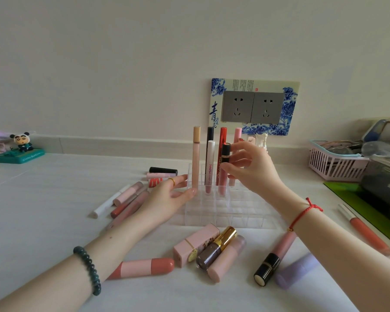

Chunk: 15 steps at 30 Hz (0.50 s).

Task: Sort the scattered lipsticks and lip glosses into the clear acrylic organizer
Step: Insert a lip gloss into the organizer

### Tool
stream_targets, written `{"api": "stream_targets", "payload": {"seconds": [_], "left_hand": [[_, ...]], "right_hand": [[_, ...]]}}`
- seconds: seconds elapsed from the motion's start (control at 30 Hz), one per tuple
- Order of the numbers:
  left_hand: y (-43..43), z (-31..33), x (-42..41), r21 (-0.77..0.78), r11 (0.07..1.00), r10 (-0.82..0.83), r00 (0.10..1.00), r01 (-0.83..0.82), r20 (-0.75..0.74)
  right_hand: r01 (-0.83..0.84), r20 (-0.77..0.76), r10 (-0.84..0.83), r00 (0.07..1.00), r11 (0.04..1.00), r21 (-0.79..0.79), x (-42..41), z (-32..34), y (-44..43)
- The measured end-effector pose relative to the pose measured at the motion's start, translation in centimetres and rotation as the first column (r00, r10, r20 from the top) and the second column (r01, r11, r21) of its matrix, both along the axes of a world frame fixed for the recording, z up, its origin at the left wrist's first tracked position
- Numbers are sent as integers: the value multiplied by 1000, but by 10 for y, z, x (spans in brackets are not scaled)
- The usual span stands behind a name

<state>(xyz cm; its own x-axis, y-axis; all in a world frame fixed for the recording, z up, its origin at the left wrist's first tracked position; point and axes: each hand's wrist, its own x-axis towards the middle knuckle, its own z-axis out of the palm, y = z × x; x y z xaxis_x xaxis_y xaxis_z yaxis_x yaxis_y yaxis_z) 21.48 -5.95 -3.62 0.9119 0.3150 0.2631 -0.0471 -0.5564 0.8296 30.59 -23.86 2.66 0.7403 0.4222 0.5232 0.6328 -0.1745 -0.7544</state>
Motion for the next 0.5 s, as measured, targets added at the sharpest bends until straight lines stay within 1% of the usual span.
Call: {"api": "stream_targets", "payload": {"seconds": [0.3, 0.4, 0.47, 0.5], "left_hand": [[1, -2, 1, -12, 1000, -10, 1000, 10, 5], [0, 1, 1, -16, 1000, -15, 1000, 15, -17], [-1, 5, 0, 32, 999, -16, 999, 18, -49], [-2, 8, -2, 87, 996, -6, 998, 12, -69]], "right_hand": [[62, 46, -60, 997, 997, -38, -1, 1, -2], [89, 47, -88, 995, 996, -23, -6, 13, -7], [83, 42, -84, 996, 996, 5, -11, 24, -14], [79, 44, -79, 996, 997, 17, -14, 29, -18]]}}
